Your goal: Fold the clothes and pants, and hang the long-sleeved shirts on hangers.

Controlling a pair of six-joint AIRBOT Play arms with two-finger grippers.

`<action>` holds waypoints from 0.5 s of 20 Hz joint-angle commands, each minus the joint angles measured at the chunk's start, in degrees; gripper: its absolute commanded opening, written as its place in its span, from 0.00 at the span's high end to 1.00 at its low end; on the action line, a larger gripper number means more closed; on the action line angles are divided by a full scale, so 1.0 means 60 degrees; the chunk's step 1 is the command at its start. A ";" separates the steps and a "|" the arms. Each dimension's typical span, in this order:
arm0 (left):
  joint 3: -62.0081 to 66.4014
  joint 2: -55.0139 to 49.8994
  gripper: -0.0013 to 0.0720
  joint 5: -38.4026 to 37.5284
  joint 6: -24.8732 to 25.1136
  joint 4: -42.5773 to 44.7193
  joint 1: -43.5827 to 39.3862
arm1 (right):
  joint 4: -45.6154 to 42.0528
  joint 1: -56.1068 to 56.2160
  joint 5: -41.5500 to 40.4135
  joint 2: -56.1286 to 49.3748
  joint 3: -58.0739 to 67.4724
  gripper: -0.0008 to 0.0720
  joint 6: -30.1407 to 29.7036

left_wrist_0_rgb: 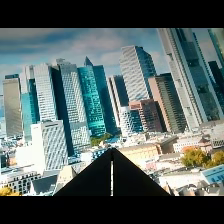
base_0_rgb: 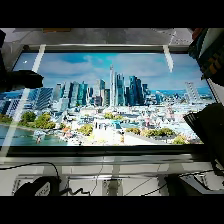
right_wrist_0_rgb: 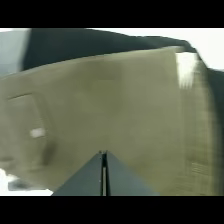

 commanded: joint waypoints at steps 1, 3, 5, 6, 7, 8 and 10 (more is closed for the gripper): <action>0.0007 0.0007 0.94 0.0000 0.0000 0.0000 0.0011 | 0.0874 0.2073 -0.0295 -0.0004 -0.0433 0.96 -0.1147; 0.0007 0.0007 0.94 0.0000 0.0000 0.0000 0.0011 | 0.0856 0.4433 -0.0240 0.0004 -0.0455 0.96 -0.2218; 0.0007 0.0007 0.94 0.0000 0.0000 0.0000 0.0011 | 0.0885 0.6725 -0.0189 0.0011 -0.0342 0.96 -0.2557; 0.0007 0.0007 0.94 0.0004 0.0000 0.0000 0.0011 | 0.0874 0.7763 -0.0178 0.0011 -0.0288 0.96 -0.2557; 0.0007 0.0007 0.94 0.0004 0.0000 0.0000 0.0011 | 0.0874 0.8743 -0.0135 0.0011 -0.0280 0.96 -0.2557; 0.0007 0.0007 0.94 0.0000 0.0000 0.0000 0.0011 | 0.0798 0.9745 -0.0036 0.0007 -0.0284 0.96 -0.2557; 0.0007 0.0007 0.94 0.0000 0.0000 0.0000 0.0011 | 0.0149 1.1409 0.0000 0.0007 -0.0284 0.96 -0.2557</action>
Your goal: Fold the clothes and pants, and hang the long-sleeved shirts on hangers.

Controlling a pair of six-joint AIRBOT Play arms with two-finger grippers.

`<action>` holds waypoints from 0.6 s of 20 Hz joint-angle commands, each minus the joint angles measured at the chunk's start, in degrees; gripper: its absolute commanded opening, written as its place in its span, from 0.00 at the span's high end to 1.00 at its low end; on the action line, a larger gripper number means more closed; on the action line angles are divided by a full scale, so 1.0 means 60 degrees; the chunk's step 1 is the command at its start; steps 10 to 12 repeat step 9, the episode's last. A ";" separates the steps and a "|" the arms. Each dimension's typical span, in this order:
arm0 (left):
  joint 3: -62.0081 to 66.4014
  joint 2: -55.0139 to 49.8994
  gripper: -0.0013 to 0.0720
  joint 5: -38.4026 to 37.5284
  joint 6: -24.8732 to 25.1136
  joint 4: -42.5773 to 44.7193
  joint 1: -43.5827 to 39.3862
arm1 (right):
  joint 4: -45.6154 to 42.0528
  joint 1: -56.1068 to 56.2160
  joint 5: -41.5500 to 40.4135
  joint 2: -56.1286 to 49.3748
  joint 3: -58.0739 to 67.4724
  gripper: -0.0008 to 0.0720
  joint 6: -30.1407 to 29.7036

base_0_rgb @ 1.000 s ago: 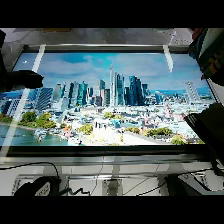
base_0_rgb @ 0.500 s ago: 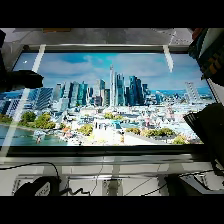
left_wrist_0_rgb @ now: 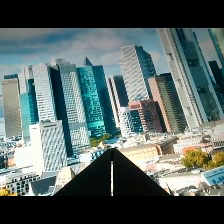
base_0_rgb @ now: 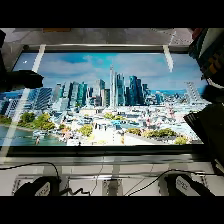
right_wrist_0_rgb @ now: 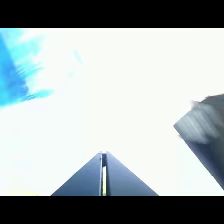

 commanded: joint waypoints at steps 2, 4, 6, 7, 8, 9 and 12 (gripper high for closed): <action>0.0007 0.0007 0.94 0.0000 0.0000 0.0000 0.0011 | -0.1337 0.3701 0.0084 0.0007 0.0011 0.96 -0.0233; 0.0007 0.0007 0.94 0.0000 0.0000 0.0000 0.0011 | -0.1523 0.4189 0.0080 0.0007 0.0011 0.96 -0.0233; 0.0007 0.0007 0.94 0.0000 0.0000 0.0000 0.0011 | -0.1402 0.4379 0.0073 0.0007 0.0011 0.96 -0.0233; 0.0007 0.0007 0.94 0.0000 0.0000 0.0000 0.0011 | -0.1206 0.4375 0.0073 0.0007 0.0011 0.96 -0.0233; 0.0007 0.0007 0.94 0.0000 0.0000 0.0000 0.0011 | -0.1100 0.4375 0.0073 0.0007 0.0011 0.96 -0.0233; 0.0007 0.0007 0.94 0.0000 0.0000 0.0000 0.0011 | -0.1111 0.4375 0.0073 0.0007 0.0011 0.96 -0.0233; 0.0007 0.0007 0.94 0.0000 0.0000 0.0000 0.0011 | -0.1111 0.4375 0.0073 0.0007 0.0011 0.96 -0.0233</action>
